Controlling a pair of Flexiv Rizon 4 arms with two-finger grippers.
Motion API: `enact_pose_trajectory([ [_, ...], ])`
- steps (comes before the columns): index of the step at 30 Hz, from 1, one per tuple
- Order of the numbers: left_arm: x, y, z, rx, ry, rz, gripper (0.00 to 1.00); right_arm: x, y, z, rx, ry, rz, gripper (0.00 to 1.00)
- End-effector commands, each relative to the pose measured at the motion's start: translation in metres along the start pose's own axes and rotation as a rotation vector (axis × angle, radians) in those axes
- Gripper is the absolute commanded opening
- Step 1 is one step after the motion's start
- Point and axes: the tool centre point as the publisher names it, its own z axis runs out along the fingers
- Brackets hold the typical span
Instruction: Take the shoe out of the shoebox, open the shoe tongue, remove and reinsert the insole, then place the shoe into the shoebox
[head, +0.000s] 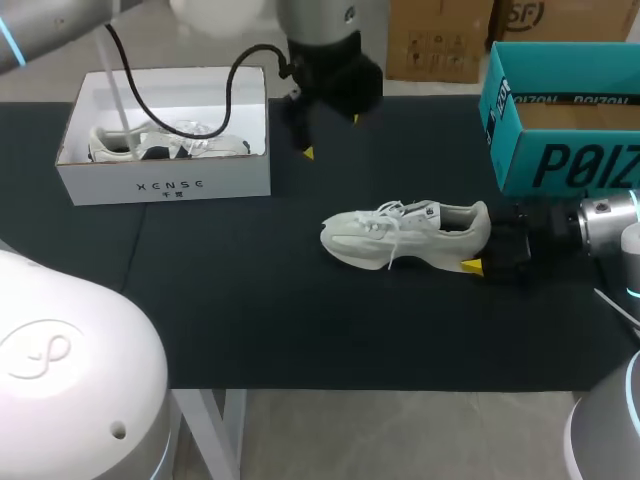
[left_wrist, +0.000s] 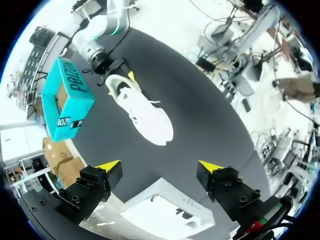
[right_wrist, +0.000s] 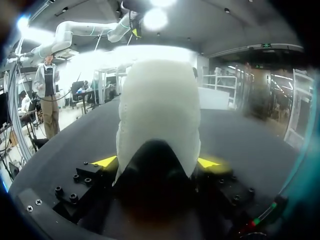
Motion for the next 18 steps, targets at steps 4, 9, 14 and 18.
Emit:
enact_pose_trajectory([
  [4, 0.012, -0.036, 0.007, 0.214, 0.044, -1.055, 1.00, -0.002, -0.005, 0.006, 0.002, 0.001, 0.001, 0.00],
  [9, 0.011, -0.048, 0.007, 0.230, 0.041, -1.042, 1.00, -0.002, -0.005, 0.006, 0.002, 0.001, 0.001, 0.00],
  [14, 0.011, -0.048, 0.007, 0.230, 0.041, -1.042, 1.00, -0.002, -0.005, 0.006, 0.002, 0.001, 0.001, 0.00],
  [18, 0.011, -0.048, 0.007, 0.230, 0.041, -1.042, 1.00, -0.002, -0.005, 0.006, 0.002, 0.001, 0.001, 0.00],
])
